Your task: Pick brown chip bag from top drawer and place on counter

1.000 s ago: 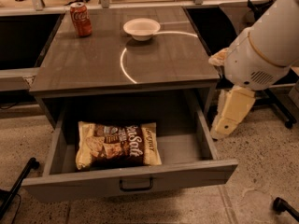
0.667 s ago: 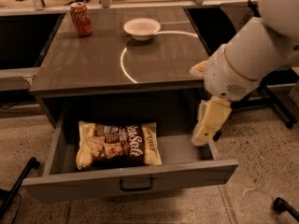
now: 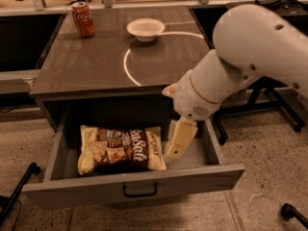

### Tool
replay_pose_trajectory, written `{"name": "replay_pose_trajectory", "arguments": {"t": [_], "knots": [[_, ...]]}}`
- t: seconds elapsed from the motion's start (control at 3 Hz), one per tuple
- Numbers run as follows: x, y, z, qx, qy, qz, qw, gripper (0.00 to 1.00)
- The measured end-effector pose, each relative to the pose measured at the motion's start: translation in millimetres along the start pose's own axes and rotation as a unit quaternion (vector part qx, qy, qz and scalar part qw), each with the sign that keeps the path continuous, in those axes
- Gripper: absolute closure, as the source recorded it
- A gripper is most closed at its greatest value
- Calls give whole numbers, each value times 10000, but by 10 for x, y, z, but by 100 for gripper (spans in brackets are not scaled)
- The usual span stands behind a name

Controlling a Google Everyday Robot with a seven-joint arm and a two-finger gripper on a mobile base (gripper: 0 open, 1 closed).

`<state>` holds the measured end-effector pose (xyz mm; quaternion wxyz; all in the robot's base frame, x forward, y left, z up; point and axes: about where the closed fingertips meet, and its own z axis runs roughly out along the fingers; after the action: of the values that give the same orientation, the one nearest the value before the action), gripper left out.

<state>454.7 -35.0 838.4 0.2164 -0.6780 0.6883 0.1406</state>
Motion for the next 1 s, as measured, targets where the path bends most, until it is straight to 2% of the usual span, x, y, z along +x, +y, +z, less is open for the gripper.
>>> {"name": "replay_pose_trajectory", "arguments": {"t": [0.33,0.67,1.0], "knots": [[-216,42,428,-302,-392,69,9987,0],[-215,40,431,-303,-391,70,9988,0],[-95,-128,765,-338,-244,144,9990,0]]}}
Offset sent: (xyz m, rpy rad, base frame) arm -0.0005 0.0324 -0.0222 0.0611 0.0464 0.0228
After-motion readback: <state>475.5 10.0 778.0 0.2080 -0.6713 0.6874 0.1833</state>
